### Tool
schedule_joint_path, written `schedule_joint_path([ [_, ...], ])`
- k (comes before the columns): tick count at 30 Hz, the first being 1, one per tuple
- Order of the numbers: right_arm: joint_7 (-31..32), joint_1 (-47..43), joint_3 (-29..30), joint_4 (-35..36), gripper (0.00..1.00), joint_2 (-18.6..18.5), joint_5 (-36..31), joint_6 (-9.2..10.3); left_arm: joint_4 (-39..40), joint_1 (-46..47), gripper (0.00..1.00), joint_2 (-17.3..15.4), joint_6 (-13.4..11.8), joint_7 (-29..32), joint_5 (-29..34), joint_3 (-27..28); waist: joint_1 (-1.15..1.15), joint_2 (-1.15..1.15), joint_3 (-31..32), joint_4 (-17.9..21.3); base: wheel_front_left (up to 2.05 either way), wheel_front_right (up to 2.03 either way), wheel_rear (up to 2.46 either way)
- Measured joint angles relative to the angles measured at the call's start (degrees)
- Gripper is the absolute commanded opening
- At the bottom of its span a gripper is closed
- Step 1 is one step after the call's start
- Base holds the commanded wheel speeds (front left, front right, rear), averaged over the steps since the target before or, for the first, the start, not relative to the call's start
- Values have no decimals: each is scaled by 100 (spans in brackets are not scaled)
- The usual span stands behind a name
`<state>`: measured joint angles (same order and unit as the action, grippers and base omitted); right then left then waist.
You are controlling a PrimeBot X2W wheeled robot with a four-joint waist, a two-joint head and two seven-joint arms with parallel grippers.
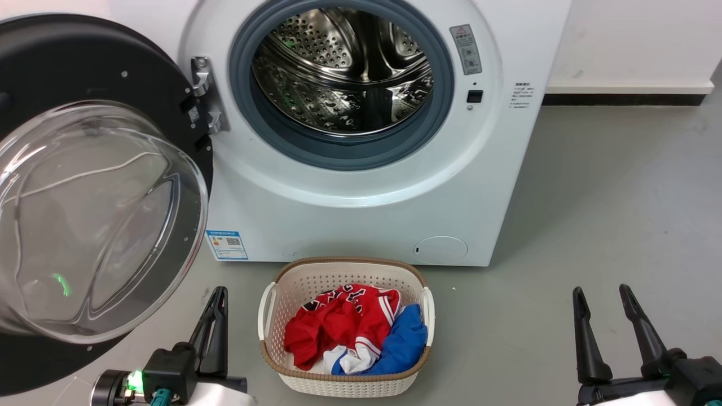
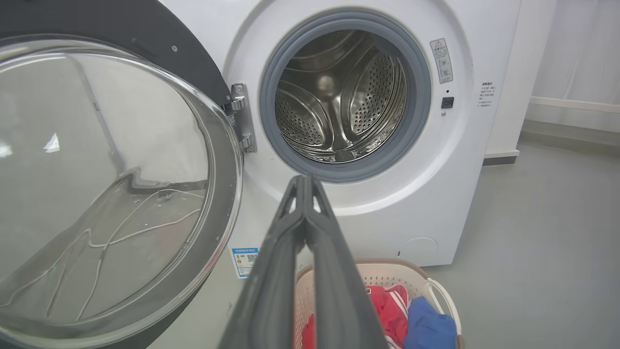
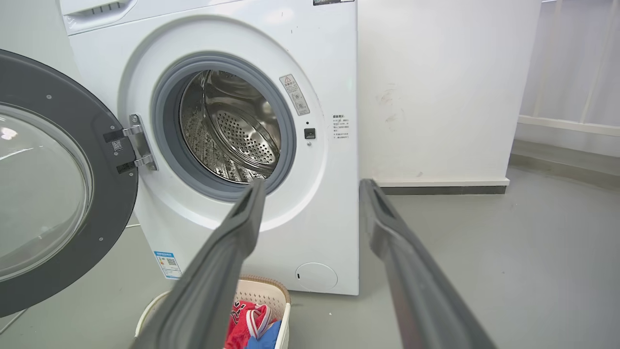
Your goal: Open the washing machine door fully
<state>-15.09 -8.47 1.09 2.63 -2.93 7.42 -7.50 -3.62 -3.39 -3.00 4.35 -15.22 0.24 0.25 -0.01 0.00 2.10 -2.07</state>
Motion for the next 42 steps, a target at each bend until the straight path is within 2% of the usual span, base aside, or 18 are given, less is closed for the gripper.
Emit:
schedule_joint_path([
  [1, 0, -12, -9, -1, 100, 0, 4, 0, -33, -5, 71, 0, -38, 0, -7, -15, 0, 0, 5, 26, 0, 0, 0],
  [2, 0, -14, -21, 0, 100, -1, 4, 0, -66, -13, 100, 1, -70, 0, -24, -15, 0, 0, 9, 50, 0, 0, 0],
  [9, 0, -62, -24, -23, 100, 0, 24, 0, -190, -59, 100, 1, -233, 0, -89, 15, 0, 0, 26, 157, 0, 0, 0],
  [26, 0, -90, -5, -47, 100, 0, 70, 0, -270, -70, 100, -2, -342, 0, -59, 14, 1, 0, 40, 139, 0, 0, 0],
  [27, 1, -94, -5, -67, 0, 0, 70, 0, -280, -75, 0, -2, -348, -2, -48, 13, 0, 0, 40, 138, 0, 0, 0],
  [33, 38, -147, -20, -376, 0, 0, 125, 0, -626, -217, 0, 8, -338, 41, -107, 14, 0, 0, 38, 138, 0, 0, 0],
  [42, 213, -87, -35, -524, 0, -29, 1200, 0, -719, -155, 0, 9, -280, 316, -1190, 98, 0, 0, 19, 143, 0, 0, 0],
])
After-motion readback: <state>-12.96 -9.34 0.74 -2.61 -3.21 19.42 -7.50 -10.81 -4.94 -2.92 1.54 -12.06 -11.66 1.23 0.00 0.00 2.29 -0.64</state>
